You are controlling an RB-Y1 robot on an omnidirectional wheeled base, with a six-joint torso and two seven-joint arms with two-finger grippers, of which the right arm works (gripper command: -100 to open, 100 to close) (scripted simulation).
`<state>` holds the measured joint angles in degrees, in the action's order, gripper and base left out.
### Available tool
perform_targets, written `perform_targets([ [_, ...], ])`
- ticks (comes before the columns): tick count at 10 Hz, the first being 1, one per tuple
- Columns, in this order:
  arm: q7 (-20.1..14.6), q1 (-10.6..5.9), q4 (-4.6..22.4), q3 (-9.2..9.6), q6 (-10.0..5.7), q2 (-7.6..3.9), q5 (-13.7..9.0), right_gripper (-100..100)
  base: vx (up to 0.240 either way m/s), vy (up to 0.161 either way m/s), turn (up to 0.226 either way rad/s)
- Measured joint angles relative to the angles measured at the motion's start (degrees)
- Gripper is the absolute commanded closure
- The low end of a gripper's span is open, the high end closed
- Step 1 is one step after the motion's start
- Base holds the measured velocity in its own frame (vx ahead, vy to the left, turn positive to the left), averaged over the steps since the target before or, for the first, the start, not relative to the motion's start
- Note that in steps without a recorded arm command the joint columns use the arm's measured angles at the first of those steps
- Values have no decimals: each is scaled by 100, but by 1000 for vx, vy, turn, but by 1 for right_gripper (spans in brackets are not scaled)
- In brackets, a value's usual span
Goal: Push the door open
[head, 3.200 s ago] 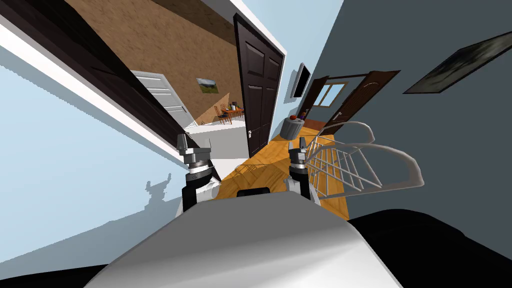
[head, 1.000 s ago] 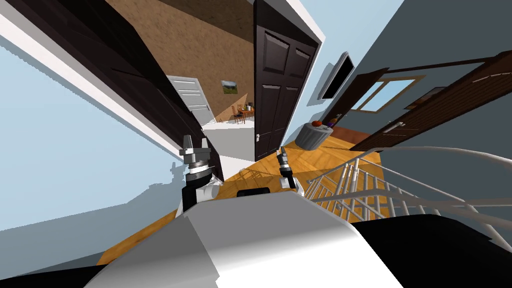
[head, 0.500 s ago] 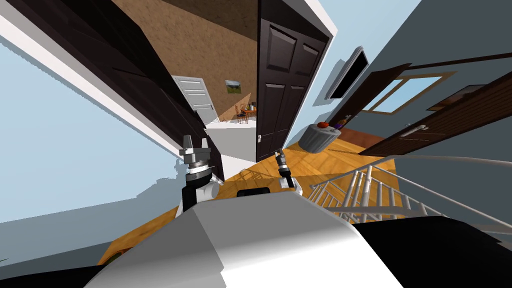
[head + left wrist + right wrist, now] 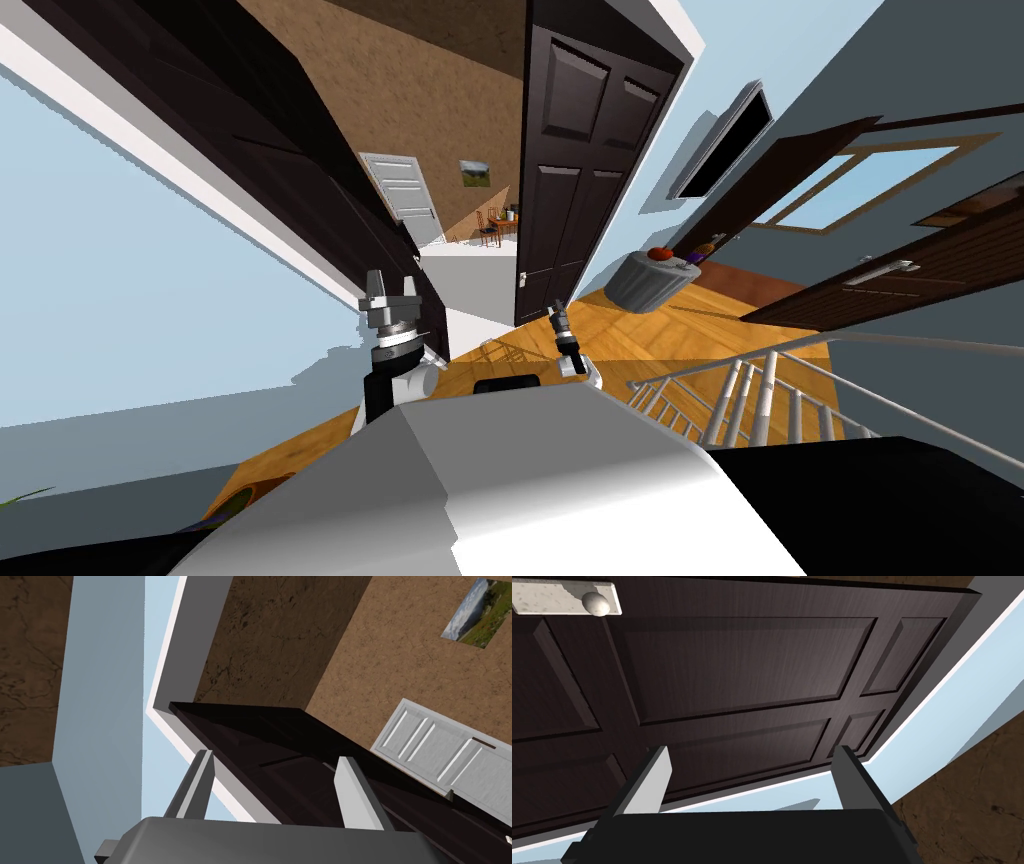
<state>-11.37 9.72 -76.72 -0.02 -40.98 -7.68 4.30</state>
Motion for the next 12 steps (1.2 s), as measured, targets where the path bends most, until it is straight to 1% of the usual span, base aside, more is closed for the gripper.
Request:
perform_targets([
  [1,-22,-94,156,8,-30,-36,-10,-100,46,-37,42],
  [3,-57,-205,451,14,-88,-90,-25,-100,57,-46,116],
  [5,-89,-403,868,32,-205,-140,-41,-100,85,-65,139],
  [7,-127,-509,1179,53,-269,-190,-53,-100,50,-43,72],
  [9,-152,-617,1514,76,-342,-230,-63,-100,65,-64,129],
  [11,-186,-815,1933,96,-433,-277,-79,-100,75,-68,139],
  [12,-202,-876,2080,111,-443,-301,-84,-100,68,-58,115],
])
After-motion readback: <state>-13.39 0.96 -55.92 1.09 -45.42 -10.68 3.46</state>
